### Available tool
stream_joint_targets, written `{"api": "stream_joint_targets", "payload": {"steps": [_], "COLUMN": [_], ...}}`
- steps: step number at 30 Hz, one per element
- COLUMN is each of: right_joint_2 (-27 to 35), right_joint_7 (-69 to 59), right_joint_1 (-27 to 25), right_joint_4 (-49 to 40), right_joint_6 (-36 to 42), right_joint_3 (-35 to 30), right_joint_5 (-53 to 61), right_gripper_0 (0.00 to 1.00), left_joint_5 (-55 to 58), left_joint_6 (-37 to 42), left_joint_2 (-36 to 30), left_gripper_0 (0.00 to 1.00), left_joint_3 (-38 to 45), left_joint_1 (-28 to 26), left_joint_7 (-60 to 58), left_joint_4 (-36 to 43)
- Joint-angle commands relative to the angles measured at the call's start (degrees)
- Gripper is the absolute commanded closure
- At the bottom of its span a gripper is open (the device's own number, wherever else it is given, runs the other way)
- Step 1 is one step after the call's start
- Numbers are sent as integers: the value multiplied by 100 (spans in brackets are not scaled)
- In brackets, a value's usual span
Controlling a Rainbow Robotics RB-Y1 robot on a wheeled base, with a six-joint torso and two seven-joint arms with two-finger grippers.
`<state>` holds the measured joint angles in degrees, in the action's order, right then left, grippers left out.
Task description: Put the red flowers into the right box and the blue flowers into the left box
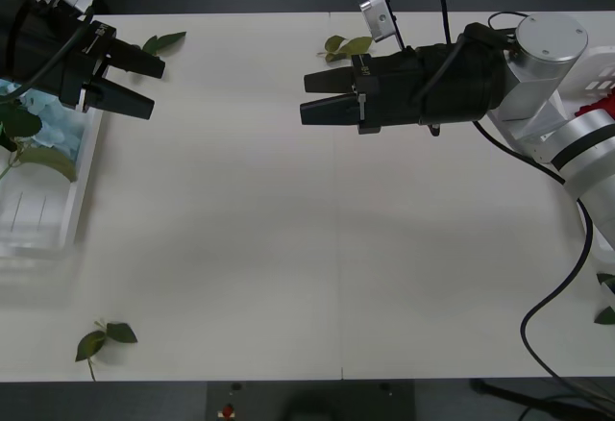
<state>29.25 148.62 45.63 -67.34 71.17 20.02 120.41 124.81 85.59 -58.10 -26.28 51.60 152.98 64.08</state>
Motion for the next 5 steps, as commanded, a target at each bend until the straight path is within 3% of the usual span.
{"api": "stream_joint_targets", "payload": {"steps": [1, 5], "right_joint_2": [2, 2], "right_joint_7": [141, 141], "right_joint_1": [183, 183], "right_joint_4": [-51, -51], "right_joint_6": [11, 11], "right_joint_3": [-51, -51], "right_joint_5": [26, 26], "right_gripper_0": [0, 0], "left_joint_5": [61, 61], "left_joint_6": [-25, -25], "left_joint_2": [-52, -52], "left_gripper_0": [0, 0], "left_joint_3": [79, 79], "left_joint_1": [175, 175], "left_joint_7": [202, 202], "left_joint_4": [96, 96]}}
